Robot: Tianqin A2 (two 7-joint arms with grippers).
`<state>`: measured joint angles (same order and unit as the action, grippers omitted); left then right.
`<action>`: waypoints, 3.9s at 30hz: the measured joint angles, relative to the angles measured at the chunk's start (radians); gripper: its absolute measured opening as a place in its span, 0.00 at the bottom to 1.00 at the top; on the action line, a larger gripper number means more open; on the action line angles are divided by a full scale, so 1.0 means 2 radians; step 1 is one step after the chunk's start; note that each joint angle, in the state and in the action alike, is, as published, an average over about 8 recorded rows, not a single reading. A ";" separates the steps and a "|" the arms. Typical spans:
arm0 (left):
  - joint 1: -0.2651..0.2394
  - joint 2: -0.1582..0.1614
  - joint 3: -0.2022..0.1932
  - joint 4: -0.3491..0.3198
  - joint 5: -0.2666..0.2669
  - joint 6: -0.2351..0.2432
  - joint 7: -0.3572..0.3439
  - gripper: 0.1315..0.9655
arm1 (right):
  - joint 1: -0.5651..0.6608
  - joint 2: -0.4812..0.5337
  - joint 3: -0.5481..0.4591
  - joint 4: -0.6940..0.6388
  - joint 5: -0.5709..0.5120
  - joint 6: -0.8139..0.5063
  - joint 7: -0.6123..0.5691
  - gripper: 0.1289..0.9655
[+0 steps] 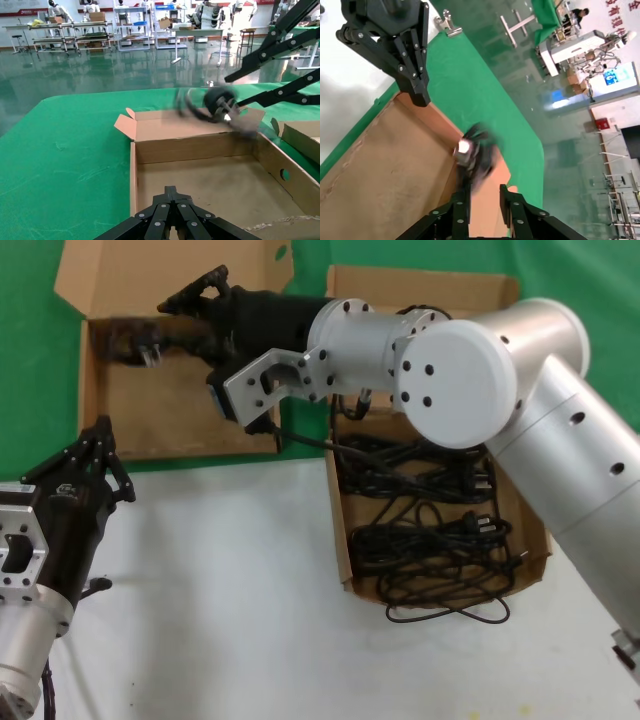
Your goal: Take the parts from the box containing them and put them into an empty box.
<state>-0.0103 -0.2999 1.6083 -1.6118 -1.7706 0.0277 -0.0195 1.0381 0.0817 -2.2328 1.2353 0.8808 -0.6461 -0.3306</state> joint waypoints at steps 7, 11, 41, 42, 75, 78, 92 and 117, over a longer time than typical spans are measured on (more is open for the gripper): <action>0.000 0.000 0.000 0.000 0.000 0.000 0.000 0.02 | -0.006 0.011 0.007 0.003 0.030 0.010 -0.017 0.23; 0.000 0.000 0.000 0.000 0.000 0.000 0.000 0.02 | -0.016 0.034 0.021 0.031 0.047 0.005 -0.013 0.29; 0.000 0.000 0.000 0.000 0.000 0.000 0.000 0.02 | -0.212 0.251 0.152 0.240 0.255 0.038 -0.081 0.69; 0.000 0.000 0.000 0.000 0.000 0.000 0.000 0.02 | -0.214 0.250 0.153 0.240 0.257 0.040 -0.079 0.69; 0.002 0.000 -0.002 0.003 -0.006 -0.006 0.004 0.61 | -0.344 0.190 0.222 0.215 0.343 0.160 0.025 1.00; 0.002 0.000 -0.002 0.003 -0.007 -0.007 0.005 0.61 | -0.356 0.185 0.229 0.213 0.351 0.172 0.035 1.00; 0.003 0.000 -0.003 0.004 -0.010 -0.009 0.006 0.90 | -0.414 0.158 0.260 0.202 0.390 0.226 0.081 1.00; 0.005 0.000 -0.004 0.006 -0.014 -0.013 0.009 1.00 | -0.507 0.115 0.310 0.185 0.452 0.312 0.156 1.00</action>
<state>-0.0004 -0.3000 1.6003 -1.6004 -1.7989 0.0011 -0.0007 0.0234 0.3109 -1.6125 1.6044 1.7844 -0.0217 -0.0187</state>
